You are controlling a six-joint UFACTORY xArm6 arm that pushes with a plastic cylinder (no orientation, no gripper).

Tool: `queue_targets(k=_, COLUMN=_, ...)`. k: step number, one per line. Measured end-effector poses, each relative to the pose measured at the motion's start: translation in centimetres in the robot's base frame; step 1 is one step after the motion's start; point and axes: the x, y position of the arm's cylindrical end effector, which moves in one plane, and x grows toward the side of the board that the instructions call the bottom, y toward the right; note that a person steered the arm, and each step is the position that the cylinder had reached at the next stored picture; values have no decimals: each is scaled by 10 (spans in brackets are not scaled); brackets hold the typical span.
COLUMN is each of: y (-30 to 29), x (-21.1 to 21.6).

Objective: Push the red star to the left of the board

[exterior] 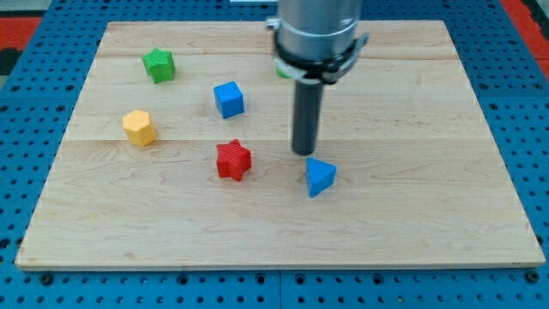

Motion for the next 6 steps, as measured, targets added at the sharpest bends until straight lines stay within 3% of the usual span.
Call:
queue_targets(k=3, y=-125, x=12)
queue_targets(k=5, y=-105, x=-35)
queue_targets(k=6, y=-116, x=-35)
